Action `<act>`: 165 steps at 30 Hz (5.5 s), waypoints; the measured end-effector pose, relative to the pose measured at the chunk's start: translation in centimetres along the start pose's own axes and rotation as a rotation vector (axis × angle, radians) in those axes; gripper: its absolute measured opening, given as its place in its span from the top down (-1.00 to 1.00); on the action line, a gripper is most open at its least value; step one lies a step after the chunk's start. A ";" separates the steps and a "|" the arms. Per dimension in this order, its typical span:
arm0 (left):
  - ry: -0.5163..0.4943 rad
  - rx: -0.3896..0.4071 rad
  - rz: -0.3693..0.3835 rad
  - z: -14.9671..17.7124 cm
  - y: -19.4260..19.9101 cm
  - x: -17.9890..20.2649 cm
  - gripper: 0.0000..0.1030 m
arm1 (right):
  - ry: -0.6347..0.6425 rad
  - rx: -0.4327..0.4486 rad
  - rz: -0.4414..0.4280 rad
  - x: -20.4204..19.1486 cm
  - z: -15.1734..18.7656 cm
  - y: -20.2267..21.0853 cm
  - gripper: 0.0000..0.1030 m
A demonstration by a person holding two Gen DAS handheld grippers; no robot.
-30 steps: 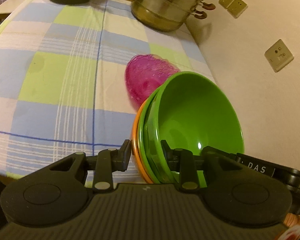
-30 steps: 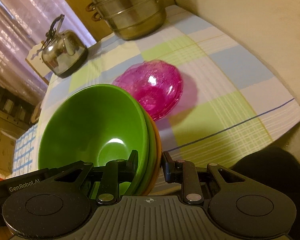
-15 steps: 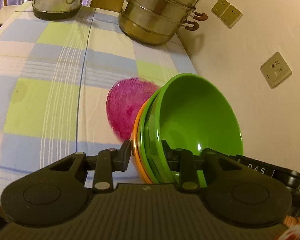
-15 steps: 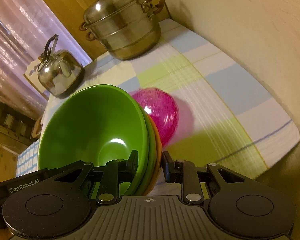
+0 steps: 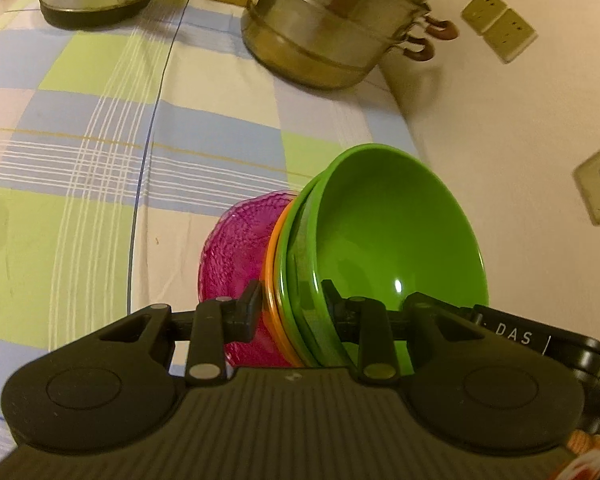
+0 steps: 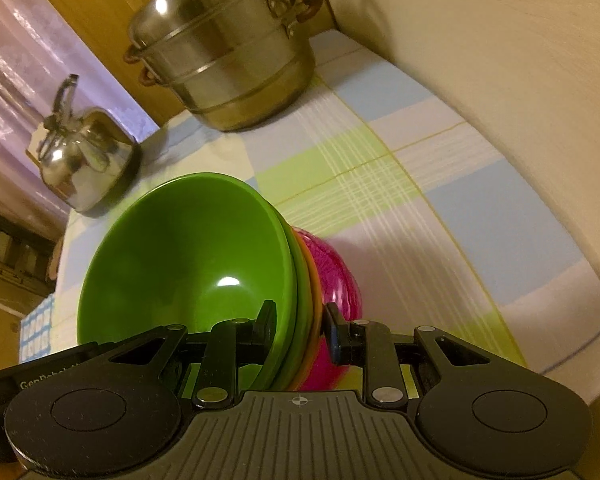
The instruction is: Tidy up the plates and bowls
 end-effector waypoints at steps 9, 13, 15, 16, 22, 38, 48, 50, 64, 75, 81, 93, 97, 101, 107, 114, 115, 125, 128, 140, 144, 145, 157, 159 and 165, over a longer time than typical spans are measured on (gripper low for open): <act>0.021 -0.032 -0.011 -0.8 -2.3 -1.5 0.48 | -0.013 -0.053 0.007 0.4 -1.0 -3.3 0.50; 0.025 -0.038 -0.009 -0.9 -2.7 -1.8 0.48 | -0.014 -0.059 0.011 0.4 -1.1 -3.9 0.50; 0.027 -0.033 -0.008 -0.9 -2.7 -1.8 0.48 | -0.011 -0.060 0.011 0.3 -1.1 -4.0 0.50; 0.028 -0.032 -0.007 -0.9 -2.7 -1.8 0.48 | -0.008 -0.059 0.012 0.3 -1.1 -4.0 0.50; 0.020 -0.033 -0.002 -0.8 -2.6 -1.9 0.45 | -0.003 -0.059 0.013 0.2 -1.0 -4.1 0.50; 0.031 0.077 0.030 0.2 0.5 -2.1 -0.39 | -0.021 0.037 -0.053 1.1 0.0 -1.9 -0.33; 0.031 0.189 -0.023 3.5 5.7 -2.3 -0.66 | -0.062 0.134 -0.106 1.6 3.2 3.1 -0.46; 0.021 0.211 -0.046 4.4 6.4 -2.3 -0.74 | -0.056 0.149 -0.095 1.6 4.2 4.0 -0.49; -0.017 0.256 -0.164 12.8 9.0 -3.2 -0.88 | 0.119 0.180 0.071 0.9 12.1 7.3 -0.57; -0.099 0.254 -0.230 16.8 10.6 -2.3 -0.89 | 0.183 0.185 0.110 1.0 15.4 8.6 -0.58; -0.107 0.246 -0.273 17.5 11.0 -2.2 -0.89 | 0.203 0.198 0.113 0.9 16.1 9.1 -0.58; -0.075 0.205 -0.286 18.0 10.2 -2.5 -0.89 | 0.230 0.190 0.120 0.8 16.6 8.9 -0.58; -0.069 0.192 -0.282 18.0 9.9 -2.5 -0.89 | 0.234 0.180 0.117 0.6 16.7 8.5 -0.58; -0.058 0.193 -0.290 18.1 9.6 -2.8 -0.89 | 0.236 0.172 0.115 0.5 16.8 8.2 -0.58; -0.070 0.199 -0.313 18.1 9.4 -2.8 -0.89 | 0.242 0.171 0.119 0.3 16.9 8.0 -0.58; -0.085 0.197 -0.312 18.2 9.3 -2.7 -0.89 | 0.260 0.180 0.133 0.2 17.0 8.0 -0.58; -0.086 0.198 -0.312 18.2 9.3 -2.7 -0.90 | 0.263 0.180 0.134 0.2 17.0 8.0 -0.58; -0.093 0.203 -0.318 18.4 9.4 -2.6 -0.90 | 0.284 0.178 0.146 0.0 17.2 7.7 -0.58; -0.094 0.204 -0.318 18.3 9.4 -2.6 -0.90 | 0.288 0.177 0.149 -0.1 17.2 7.6 -0.58; -0.095 0.205 -0.321 18.3 9.5 -2.6 -0.90 | 0.287 0.173 0.148 0.0 17.3 7.5 -0.58; -0.095 0.205 -0.320 18.3 9.5 -2.7 -0.90 | 0.290 0.174 0.148 0.1 17.2 7.5 -0.58; -0.095 0.205 -0.320 18.3 9.5 -2.7 -0.90 | 0.290 0.174 0.150 0.1 17.2 7.4 -0.58; -0.097 0.205 -0.322 18.2 9.6 -2.7 -0.91 | 0.290 0.171 0.149 0.2 17.2 7.3 -0.58; -0.095 0.204 -0.322 18.1 9.6 -2.7 -0.91 | 0.290 0.171 0.150 0.2 17.2 7.3 -0.58; -0.095 0.204 -0.321 18.2 9.6 -2.7 -0.91 | 0.290 0.171 0.150 0.2 17.2 7.3 -0.58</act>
Point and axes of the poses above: each gripper's, at about its wrist camera, not at the fingertips, and y roughly against the way its jaws point, x to its right, z to its underside, the point moved 7 cm from there along -y, roughly the way its jaws point, and after that the axes turned 12 degrees about -x, right-handed, at the moved point
